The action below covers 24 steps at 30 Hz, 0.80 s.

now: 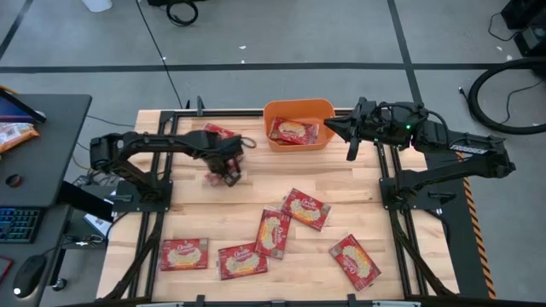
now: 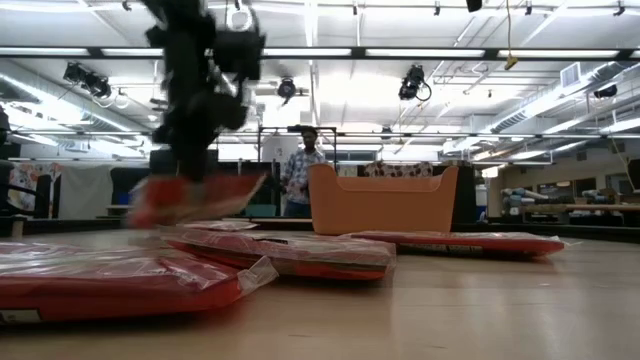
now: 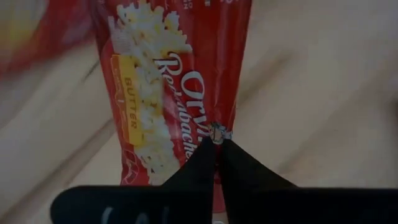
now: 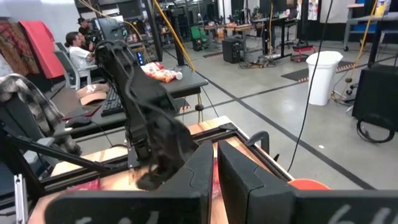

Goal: Sort popcorn bags into baskets
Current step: Put the popcorn pack into the orange bin

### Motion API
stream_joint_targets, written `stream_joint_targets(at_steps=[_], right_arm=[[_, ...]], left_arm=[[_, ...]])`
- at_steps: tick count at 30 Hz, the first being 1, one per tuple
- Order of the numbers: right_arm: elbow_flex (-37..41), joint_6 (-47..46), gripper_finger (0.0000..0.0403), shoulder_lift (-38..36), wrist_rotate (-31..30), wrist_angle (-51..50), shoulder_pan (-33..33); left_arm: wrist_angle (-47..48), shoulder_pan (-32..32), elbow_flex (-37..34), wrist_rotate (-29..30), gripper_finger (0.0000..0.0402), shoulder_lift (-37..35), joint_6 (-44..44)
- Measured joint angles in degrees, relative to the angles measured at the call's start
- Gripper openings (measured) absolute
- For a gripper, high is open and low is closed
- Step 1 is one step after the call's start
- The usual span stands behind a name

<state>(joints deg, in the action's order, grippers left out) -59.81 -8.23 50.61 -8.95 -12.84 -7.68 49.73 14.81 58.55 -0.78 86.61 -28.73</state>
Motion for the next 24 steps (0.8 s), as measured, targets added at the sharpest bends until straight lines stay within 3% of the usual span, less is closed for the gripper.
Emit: stream_joint_targets(at_steps=[7,12,16,20,24], right_arm=[[0.0,2.7,0.0029,0.0,-0.2,1.6,-0.3],[0.0,2.5,0.0029,0.0,-0.2,1.8,-0.7],[0.0,2.4,0.0029,0.0,-0.2,2.3,-0.7],[0.0,1.8,0.0029,0.0,0.0,2.3,-0.6],[0.0,1.3,0.0029,0.0,0.1,2.1,-0.6]], left_arm=[[-0.6,-3.8,15.1,-2.4,0.0014,1.5,8.5],[-3.5,-4.9,22.7,1.8,0.0014,3.4,11.7],[-13.0,-4.7,23.6,5.3,0.0014,4.3,14.3],[-20.9,-4.1,23.5,12.5,0.0013,6.1,18.7],[-27.9,-2.8,23.4,13.9,0.0013,9.2,23.4]])
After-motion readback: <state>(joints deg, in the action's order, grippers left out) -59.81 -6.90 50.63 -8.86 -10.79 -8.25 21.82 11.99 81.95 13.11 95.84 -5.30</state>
